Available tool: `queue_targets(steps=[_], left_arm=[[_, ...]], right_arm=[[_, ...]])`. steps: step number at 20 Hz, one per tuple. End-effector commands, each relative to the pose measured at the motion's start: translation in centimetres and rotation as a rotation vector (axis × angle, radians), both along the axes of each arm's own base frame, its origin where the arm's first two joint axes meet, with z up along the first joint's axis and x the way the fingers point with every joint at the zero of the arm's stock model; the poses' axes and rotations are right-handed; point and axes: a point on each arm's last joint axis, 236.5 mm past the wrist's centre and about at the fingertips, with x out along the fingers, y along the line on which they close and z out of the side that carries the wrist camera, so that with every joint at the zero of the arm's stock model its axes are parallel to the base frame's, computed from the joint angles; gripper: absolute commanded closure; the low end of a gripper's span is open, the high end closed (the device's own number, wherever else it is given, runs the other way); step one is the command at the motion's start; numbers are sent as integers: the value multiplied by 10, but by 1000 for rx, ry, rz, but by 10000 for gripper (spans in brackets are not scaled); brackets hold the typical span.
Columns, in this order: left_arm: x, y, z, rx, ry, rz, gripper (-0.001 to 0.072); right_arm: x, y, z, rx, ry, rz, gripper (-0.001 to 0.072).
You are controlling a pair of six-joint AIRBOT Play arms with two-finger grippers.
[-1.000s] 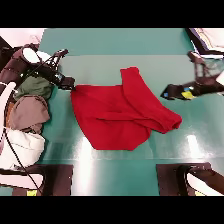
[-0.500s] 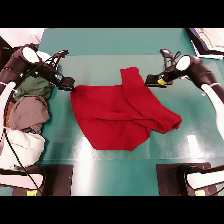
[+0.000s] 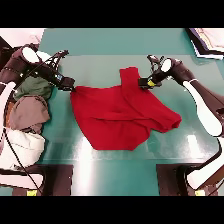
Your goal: Fold the shirts.
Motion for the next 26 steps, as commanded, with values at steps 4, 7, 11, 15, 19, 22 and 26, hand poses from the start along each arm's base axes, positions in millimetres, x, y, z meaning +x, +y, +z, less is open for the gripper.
queue_targets(steps=[4,7,11,15,19,22,26], left_arm=[[5,0,14,3,-27,-9,682],[19,-2,75,-5,-132,-37,682],[25,-3,221,-27,-474,-41,682],[-30,4,355,-65,-843,-2,682],[-111,13,446,-104,-1116,27,682],[-176,22,522,-176,-1387,79,682],[-213,34,563,-161,-1577,101,682]], right_arm=[[21,-14,85,-74,-193,27,699],[8,-29,173,-116,-336,45,699],[-38,-42,316,-93,-605,37,699],[-104,-57,430,-56,-824,14,699],[-173,-71,505,-23,-1015,-7,700],[-210,-78,531,-9,-1097,-17,700],[-218,-98,539,-56,-1128,-78,701]])
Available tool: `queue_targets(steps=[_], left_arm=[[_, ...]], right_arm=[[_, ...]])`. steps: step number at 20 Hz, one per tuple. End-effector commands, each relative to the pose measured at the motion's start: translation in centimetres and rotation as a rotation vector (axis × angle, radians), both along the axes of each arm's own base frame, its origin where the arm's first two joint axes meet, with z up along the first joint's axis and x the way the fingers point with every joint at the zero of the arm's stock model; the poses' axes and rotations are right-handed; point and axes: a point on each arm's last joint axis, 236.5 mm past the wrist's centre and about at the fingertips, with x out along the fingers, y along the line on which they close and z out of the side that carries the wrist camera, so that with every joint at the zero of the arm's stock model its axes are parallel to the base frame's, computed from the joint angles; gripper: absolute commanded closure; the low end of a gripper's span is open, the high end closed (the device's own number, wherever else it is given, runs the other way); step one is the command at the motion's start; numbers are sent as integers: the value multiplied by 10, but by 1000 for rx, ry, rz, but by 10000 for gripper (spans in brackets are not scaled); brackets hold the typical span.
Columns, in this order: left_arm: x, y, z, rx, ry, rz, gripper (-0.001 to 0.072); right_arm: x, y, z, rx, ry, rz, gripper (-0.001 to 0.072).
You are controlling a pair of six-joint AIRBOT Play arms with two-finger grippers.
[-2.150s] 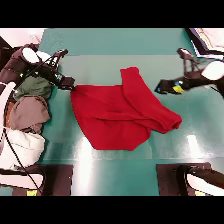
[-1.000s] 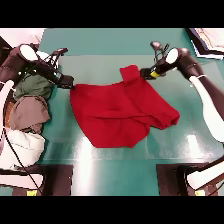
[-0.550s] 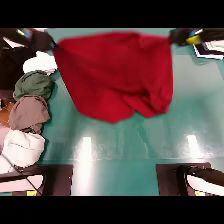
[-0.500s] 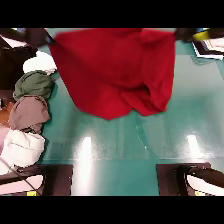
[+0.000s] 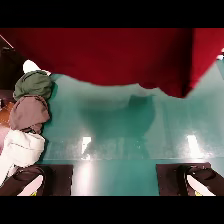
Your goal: Fold the shirts.
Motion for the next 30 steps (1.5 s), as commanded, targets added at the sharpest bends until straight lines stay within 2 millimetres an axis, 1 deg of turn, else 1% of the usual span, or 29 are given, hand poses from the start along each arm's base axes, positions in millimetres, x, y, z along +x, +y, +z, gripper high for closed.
queue_targets(steps=[1,2,3,4,5,6,7,8,9,11,12,13,14,15,16,17,18,19,20,21,22,24,26,27,28,30], left_arm=[[-18,15,27,3,-127,62,683],[3,16,12,18,-72,78,682],[33,17,-11,33,11,92,682],[62,14,-38,47,107,89,682],[94,9,-77,73,235,77,682],[120,5,-118,104,364,62,682],[145,0,-164,136,505,42,682],[167,-4,-205,157,619,29,682],[191,-6,-245,168,716,22,682],[226,-9,-316,177,871,20,682],[240,-10,-349,184,943,16,682],[251,-11,-379,187,1002,16,682],[260,-11,-406,181,1062,20,682],[266,-12,-426,182,1096,20,681],[273,-12,-441,182,1117,23,681],[280,-12,-452,177,1123,27,681],[285,-12,-457,173,1119,34,681],[288,-10,-458,176,1110,43,656],[290,-8,-458,172,1108,56,363],[290,-5,-458,156,1117,74,127],[288,2,-459,140,1138,89,117],[275,21,-465,129,1219,110,118],[248,49,-475,109,1359,137,121],[236,61,-479,99,1420,144,210],[229,68,-480,72,1457,136,218],[213,69,-485,-3,1500,105,218]], right_arm=[[-6,-14,6,-4,-20,-51,701],[4,-12,-2,-9,6,-50,701],[19,-8,-14,-19,50,-49,701],[37,-5,-30,-34,111,-49,701],[56,-3,-53,-59,198,-56,701],[73,-5,-77,-90,286,-73,701],[94,-7,-106,-125,380,-93,701],[113,-10,-136,-152,462,-114,701],[131,-13,-171,-170,545,-118,701],[160,-19,-240,-174,690,-125,700],[173,-24,-268,-168,733,-134,700],[188,-26,-292,-158,753,-138,700],[200,-27,-310,-150,757,-141,699],[211,-23,-325,-130,755,-130,697],[220,-18,-335,-116,742,-123,697],[229,-16,-343,-104,722,-123,696],[236,-14,-348,-102,707,-122,696],[242,-13,-350,-98,697,-123,696],[244,-13,-352,-94,698,-127,663],[245,-13,-352,-95,701,-126,459],[244,-13,-349,-96,704,-125,324],[236,-14,-338,-101,722,-122,325],[218,-15,-323,-110,753,-117,330],[207,-16,-316,-112,764,-115,348],[198,-17,-310,-123,772,-108,348],[183,-17,-299,-141,784,-94,347]])
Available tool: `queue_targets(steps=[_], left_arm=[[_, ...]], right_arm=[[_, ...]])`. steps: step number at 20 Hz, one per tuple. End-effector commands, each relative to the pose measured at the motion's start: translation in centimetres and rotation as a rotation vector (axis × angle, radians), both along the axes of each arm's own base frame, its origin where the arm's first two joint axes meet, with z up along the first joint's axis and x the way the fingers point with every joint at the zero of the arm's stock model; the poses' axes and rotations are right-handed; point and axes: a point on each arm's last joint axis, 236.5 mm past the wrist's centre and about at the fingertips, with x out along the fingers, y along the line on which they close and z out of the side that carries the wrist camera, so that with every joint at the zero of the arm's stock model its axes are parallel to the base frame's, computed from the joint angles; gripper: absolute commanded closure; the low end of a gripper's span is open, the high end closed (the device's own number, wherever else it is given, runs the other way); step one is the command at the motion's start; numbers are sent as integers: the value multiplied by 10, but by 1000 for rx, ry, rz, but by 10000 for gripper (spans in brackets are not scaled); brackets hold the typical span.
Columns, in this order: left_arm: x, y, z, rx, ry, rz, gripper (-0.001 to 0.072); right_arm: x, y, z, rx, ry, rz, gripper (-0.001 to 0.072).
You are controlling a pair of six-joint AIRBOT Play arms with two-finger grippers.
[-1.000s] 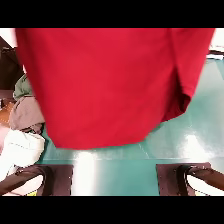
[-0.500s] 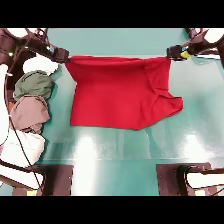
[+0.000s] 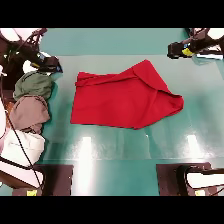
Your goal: Fold the shirts.
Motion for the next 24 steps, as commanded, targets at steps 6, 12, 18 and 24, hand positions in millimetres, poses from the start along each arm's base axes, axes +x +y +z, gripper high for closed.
queue_targets(steps=[6,12,18,24], left_arm=[[-120,1,-81,-94,251,31,218],[-167,-23,-137,-195,344,73,219],[-179,-45,-158,-277,370,111,219],[-176,-81,-164,-236,319,21,637]], right_arm=[[-50,9,28,13,62,74,347],[-60,14,26,30,96,88,348],[-64,20,25,53,113,102,348],[-86,17,15,40,217,115,347]])
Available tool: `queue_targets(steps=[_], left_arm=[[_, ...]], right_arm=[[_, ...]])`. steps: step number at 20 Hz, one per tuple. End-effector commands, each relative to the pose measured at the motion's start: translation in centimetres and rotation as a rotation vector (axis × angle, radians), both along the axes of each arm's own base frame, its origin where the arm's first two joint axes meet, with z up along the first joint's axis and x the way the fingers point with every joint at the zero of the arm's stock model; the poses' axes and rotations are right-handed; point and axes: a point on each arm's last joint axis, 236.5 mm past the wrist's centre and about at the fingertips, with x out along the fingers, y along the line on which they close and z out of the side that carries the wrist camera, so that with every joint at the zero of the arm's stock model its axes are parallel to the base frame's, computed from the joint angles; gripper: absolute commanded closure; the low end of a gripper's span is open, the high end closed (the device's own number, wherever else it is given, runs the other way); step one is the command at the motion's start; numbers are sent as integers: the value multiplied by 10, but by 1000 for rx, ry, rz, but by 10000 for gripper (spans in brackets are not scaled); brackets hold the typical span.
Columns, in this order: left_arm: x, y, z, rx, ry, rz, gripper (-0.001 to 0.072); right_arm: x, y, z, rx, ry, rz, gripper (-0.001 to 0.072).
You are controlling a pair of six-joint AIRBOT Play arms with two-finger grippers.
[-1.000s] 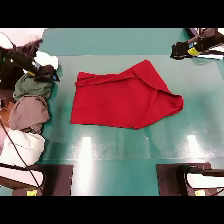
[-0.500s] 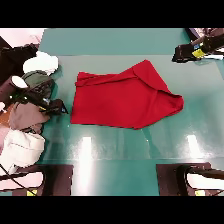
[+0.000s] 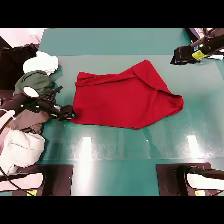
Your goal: Fold the shirts.
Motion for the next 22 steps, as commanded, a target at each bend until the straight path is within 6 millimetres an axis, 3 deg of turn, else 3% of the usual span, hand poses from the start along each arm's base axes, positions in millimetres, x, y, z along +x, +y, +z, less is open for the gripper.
queue_targets(steps=[1,5,9,11,13,17,22], left_arm=[[5,-14,-1,10,-41,-24,681],[27,-13,33,20,-103,-90,682],[66,-10,90,40,-284,-101,682],[75,-11,105,41,-327,-101,682],[78,-11,108,41,-337,-99,681],[75,-11,107,37,-323,-102,682],[70,-12,107,33,-304,-108,682]], right_arm=[[-25,-4,-11,-19,111,20,348],[-63,-25,-45,-24,222,-21,348],[-124,-64,-123,12,330,-197,347],[-150,-65,-162,116,362,-289,345],[-168,-61,-196,230,386,-388,343],[-169,-54,-236,388,358,-544,343],[-139,-57,-238,409,216,-600,346]])
